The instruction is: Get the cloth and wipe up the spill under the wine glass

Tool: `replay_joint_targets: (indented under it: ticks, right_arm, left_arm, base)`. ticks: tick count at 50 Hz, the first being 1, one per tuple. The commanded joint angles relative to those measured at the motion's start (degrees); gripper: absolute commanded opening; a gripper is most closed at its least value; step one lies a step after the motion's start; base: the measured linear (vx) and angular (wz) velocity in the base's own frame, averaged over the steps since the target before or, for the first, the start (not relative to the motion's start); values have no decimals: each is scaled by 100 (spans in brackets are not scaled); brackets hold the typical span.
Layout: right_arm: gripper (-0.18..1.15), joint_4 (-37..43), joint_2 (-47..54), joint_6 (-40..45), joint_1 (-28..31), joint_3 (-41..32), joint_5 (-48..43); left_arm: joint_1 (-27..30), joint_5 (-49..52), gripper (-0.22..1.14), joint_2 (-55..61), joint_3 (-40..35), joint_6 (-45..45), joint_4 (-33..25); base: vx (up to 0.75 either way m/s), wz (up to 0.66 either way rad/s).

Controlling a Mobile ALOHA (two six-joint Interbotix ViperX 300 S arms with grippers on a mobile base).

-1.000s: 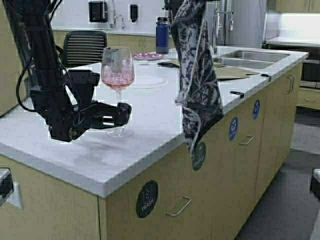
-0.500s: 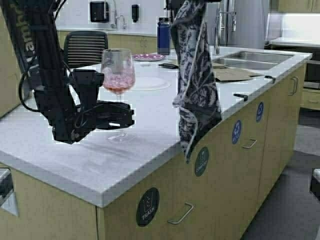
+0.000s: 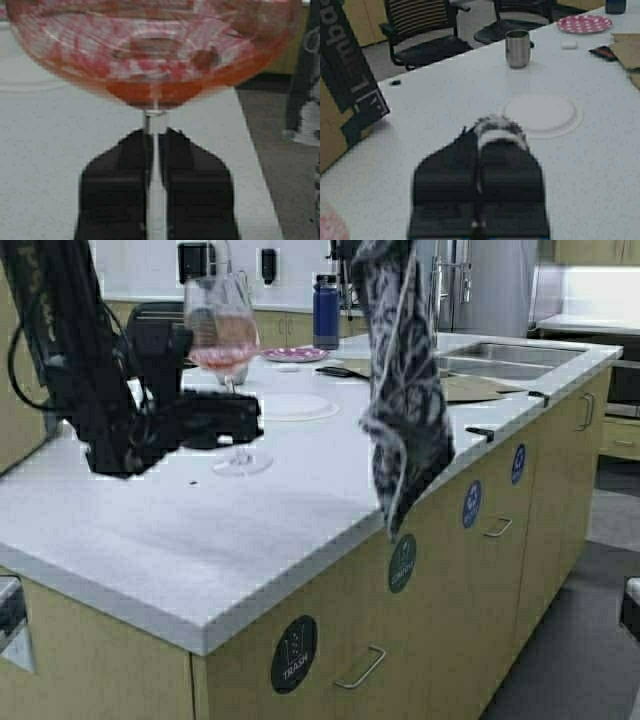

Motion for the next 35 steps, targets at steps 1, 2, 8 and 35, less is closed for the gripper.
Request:
replay_joint_targets:
  ticks: [1, 2, 8, 35]
  right_arm:
    - [7, -9, 352, -9, -26, -879, 79]
    - [7, -18, 439, -9, -26, -993, 88]
    - [7, -79, 958, 9, -18, -1573, 123]
    - [7, -62, 3173, 229, 826, -2118, -466]
  left_arm:
    - [-44, 26, 11, -870, 404, 0, 44]
    - [-53, 44, 11, -993, 475, 0, 44]
    - [-53, 325, 11, -1714, 809, -9, 44]
    - [-369, 3437, 10, -4860, 949, -554, -9]
  base:
    - [0, 0]
    - [0, 0]
    - [1, 2]
    - [1, 1]
